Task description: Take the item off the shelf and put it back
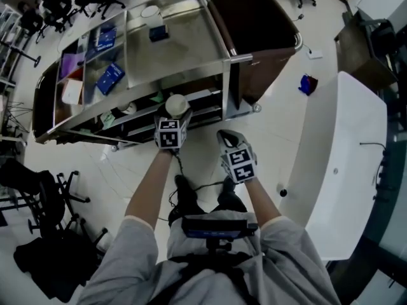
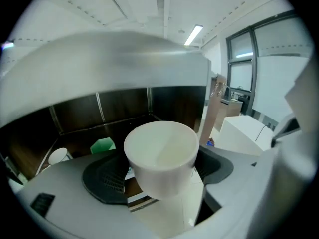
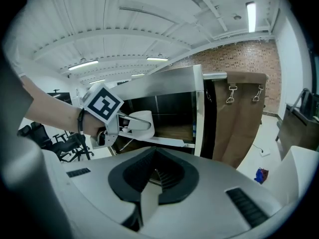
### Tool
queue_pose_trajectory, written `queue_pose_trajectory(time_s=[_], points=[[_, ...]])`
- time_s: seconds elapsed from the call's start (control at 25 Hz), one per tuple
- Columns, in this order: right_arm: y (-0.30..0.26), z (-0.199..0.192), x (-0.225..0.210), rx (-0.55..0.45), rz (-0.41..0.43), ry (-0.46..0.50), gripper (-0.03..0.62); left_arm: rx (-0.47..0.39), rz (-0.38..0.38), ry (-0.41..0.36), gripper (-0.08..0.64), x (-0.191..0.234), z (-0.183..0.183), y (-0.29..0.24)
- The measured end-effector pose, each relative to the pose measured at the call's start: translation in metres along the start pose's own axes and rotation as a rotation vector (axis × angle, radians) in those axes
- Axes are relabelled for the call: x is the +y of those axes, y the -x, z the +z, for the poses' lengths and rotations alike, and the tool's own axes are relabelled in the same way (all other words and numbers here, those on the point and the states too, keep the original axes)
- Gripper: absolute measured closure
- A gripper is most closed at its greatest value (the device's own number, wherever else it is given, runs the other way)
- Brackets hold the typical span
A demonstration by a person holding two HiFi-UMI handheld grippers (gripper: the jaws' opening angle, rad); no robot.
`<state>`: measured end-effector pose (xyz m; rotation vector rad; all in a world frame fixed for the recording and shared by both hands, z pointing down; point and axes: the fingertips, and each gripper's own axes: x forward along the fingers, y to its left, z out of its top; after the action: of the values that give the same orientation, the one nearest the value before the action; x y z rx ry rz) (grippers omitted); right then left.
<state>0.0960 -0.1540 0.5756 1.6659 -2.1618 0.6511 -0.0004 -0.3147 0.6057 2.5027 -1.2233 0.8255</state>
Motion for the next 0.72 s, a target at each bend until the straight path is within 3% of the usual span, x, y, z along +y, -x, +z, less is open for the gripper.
queue_pose_trajectory(time_s=[0.4, 0.72], points=[[0.010, 0.020, 0.027, -0.026, 0.040, 0.049, 0.583, -0.045, -0.037, 0.019, 0.140, -0.008, -0.006, 0.108], [0.011, 0.014, 0.046, -0.002, 0.059, 0.097, 0.583, -0.059, 0.007, 0.043, 0.140, 0.024, -0.025, 0.168]])
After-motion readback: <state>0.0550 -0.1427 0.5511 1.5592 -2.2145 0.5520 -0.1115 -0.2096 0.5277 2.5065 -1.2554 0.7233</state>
